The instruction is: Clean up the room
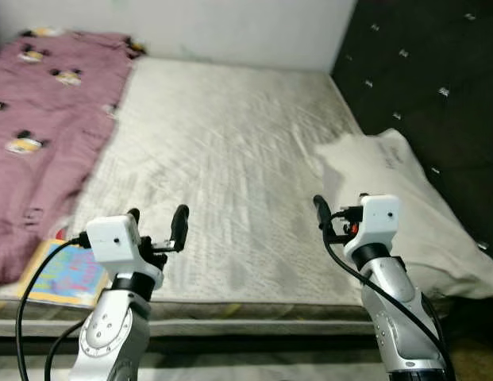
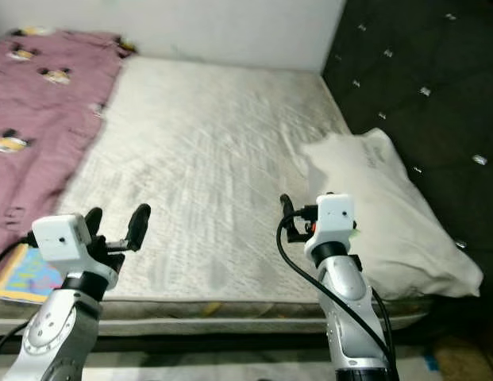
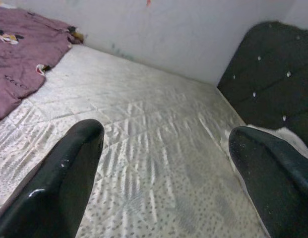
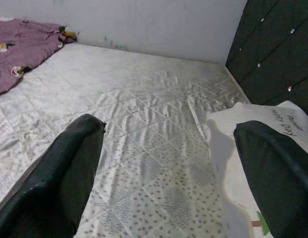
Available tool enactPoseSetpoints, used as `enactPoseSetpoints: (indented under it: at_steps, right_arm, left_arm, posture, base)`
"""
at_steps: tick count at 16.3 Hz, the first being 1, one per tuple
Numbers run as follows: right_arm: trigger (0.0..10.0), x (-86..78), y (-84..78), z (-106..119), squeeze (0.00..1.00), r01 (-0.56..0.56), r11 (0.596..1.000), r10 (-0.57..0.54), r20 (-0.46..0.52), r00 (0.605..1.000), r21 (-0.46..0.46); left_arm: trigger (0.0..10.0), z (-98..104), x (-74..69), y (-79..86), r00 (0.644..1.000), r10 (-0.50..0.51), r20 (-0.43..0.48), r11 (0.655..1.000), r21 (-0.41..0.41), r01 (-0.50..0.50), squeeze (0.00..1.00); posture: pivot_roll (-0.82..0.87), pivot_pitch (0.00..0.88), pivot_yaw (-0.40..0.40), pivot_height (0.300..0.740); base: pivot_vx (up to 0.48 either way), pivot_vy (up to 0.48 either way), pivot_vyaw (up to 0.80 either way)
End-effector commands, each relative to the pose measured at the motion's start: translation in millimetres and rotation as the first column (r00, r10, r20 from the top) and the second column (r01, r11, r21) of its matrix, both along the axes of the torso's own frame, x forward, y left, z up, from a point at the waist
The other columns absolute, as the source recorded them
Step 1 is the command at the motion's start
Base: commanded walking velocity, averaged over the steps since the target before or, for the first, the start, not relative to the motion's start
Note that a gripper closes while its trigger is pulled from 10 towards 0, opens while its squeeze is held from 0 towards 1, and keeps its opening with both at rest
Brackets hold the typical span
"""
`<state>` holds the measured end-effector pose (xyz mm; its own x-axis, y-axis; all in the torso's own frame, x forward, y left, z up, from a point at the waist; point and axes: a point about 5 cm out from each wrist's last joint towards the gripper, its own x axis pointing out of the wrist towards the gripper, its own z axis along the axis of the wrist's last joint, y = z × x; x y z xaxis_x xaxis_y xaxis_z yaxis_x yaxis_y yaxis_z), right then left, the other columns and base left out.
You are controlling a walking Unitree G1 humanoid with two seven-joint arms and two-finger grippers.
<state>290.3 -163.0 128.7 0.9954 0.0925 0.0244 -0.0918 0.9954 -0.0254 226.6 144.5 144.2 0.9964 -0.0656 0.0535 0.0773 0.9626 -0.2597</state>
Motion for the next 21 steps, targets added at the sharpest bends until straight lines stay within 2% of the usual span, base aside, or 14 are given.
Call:
enactPoseSetpoints:
  at_steps: [1,21]
  right_arm:
    - [10.0,-3.3,-11.3,-4.0,0.0,0.03,0.999,-0.031,-0.017,0.999,-0.012]
    - [10.0,1.0,-8.1,-7.0,0.0,0.031,0.999,-0.031,-0.014,0.999,-0.039]
  left_arm:
    - [10.0,2.7,1.2,-8.4,1.0,-0.022,0.007,1.0,-0.012,0.022,0.0]
    - [10.0,2.6,4.1,-5.1,1.0,0.002,0.011,1.0,-0.013,-0.002,0.0]
  posture:
    - [0.04,0.094,-0.073,0.74]
    - [0.04,0.092,-0.072,0.74]
  base:
    - [0.0,0.48,0.0]
    - [0.0,0.48,0.0]
